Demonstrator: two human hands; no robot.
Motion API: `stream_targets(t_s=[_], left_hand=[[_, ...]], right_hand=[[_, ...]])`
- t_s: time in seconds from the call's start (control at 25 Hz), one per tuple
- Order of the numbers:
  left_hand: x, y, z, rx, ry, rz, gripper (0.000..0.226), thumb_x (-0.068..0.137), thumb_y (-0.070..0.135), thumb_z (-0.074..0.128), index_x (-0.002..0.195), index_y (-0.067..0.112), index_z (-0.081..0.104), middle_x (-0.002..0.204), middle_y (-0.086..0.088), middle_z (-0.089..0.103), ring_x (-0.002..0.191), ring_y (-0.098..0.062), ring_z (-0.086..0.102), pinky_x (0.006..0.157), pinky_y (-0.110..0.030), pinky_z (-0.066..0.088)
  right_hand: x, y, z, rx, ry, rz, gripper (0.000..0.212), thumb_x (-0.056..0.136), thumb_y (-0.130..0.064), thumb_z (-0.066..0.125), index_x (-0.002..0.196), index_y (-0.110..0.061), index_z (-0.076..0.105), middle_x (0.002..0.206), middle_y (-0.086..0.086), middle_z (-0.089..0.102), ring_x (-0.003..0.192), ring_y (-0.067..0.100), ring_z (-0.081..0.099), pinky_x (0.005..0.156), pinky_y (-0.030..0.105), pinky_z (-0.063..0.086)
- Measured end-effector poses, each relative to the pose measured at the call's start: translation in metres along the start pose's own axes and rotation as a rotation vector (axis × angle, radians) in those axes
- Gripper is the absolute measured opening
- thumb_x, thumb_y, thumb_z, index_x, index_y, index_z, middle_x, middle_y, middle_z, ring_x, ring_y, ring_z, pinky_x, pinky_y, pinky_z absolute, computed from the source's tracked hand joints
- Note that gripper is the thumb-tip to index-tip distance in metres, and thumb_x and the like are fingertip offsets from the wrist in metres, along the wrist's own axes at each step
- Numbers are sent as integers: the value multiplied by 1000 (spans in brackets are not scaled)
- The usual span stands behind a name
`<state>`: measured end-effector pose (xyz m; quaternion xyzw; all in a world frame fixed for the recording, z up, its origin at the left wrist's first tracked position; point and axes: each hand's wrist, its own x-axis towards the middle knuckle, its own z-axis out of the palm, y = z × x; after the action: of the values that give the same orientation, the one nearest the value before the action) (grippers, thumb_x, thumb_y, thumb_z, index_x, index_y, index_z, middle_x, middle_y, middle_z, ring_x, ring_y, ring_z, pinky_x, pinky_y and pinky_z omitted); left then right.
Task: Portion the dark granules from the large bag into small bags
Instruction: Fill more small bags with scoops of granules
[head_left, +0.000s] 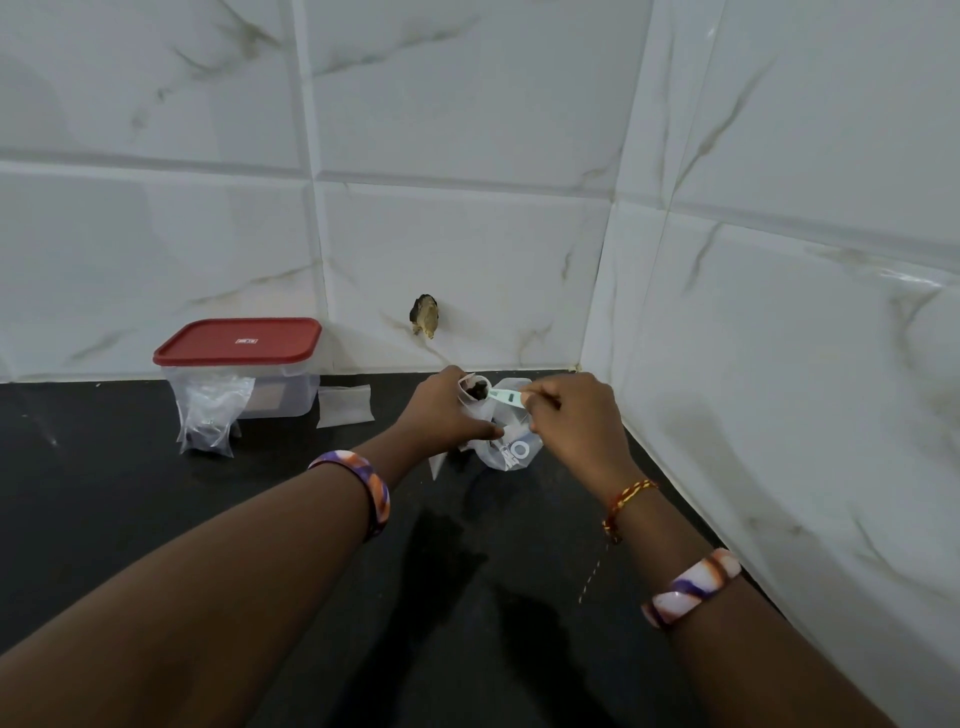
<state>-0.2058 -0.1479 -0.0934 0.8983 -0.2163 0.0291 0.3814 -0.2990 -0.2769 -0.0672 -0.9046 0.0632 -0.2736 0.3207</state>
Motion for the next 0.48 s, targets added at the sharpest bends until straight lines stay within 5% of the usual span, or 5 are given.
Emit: stream_targets(t_s=[0.08, 0.24, 0.36, 0.48], left_hand=[[5, 5, 0, -20, 12, -20, 54, 62, 32, 83, 102, 10, 54, 93, 0, 54, 82, -12, 49, 56, -17, 33], [12, 15, 3, -68, 45, -75, 56, 65, 27, 82, 108, 7, 54, 94, -1, 53, 85, -14, 49, 56, -15, 34], [14, 13, 10, -100, 59, -148, 57, 66, 27, 81, 110, 6, 52, 99, -2, 55, 90, -16, 53, 57, -17, 36], [13, 6, 27, -48, 26, -225, 75, 65, 36, 81, 123, 5, 44, 118, -9, 55, 109, -23, 56, 80, -28, 47]], right_hand=[[1, -2, 2, -275, 64, -234, 24, 90, -18, 50, 97, -15, 73, 84, 7, 72, 78, 25, 65, 64, 31, 52], [6, 9, 8, -457, 266, -478, 13, 77, -14, 65, 87, -14, 74, 67, 8, 70, 58, 27, 65, 46, 26, 47], [7, 19, 4, -83, 230, -193, 16, 87, -13, 58, 88, -10, 74, 72, 10, 72, 61, 24, 63, 53, 28, 50], [8, 38, 2, 171, 202, 124, 21, 87, -11, 55, 80, -2, 72, 67, 13, 68, 52, 11, 52, 45, 12, 37]])
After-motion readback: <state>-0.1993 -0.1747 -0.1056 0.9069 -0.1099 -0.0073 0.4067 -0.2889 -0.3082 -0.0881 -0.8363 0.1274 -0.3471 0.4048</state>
